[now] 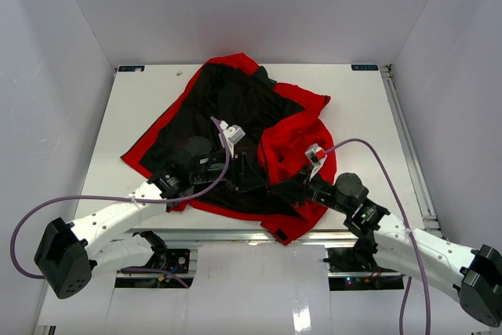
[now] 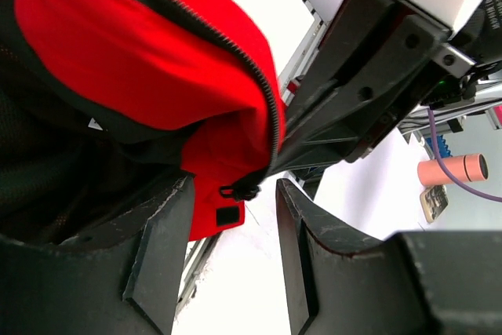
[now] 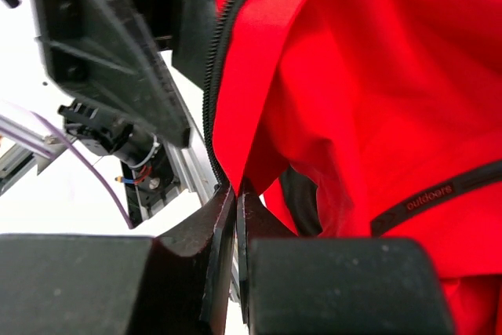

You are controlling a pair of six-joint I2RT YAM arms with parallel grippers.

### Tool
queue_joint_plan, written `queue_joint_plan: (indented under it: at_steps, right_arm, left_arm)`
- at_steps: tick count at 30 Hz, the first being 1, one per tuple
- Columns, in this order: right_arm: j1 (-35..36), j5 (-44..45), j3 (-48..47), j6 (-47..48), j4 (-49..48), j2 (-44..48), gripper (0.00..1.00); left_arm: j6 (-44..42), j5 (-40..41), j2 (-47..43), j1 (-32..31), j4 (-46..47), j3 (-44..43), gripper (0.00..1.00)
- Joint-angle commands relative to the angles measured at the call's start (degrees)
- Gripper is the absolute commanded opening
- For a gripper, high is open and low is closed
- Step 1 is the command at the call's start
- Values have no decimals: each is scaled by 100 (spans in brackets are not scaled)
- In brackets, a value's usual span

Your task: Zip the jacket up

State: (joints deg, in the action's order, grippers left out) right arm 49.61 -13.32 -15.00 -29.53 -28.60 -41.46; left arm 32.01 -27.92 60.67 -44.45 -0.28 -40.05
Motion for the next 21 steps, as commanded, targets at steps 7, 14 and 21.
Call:
queue_joint_plan:
  at_steps: [7,14,21]
  right_arm:
    - [84,502,-380,-233,-424,-285,8]
    - [135,536,-459,-282,-489,-377,8]
    - [211,438,-486,-275,-598,-520,9]
  left_arm:
    - [181,-238,219,-15,752,37,59]
    - [226,-148,406,-36,779,20,56]
    - [241,-266,483,-55,935,13,42]
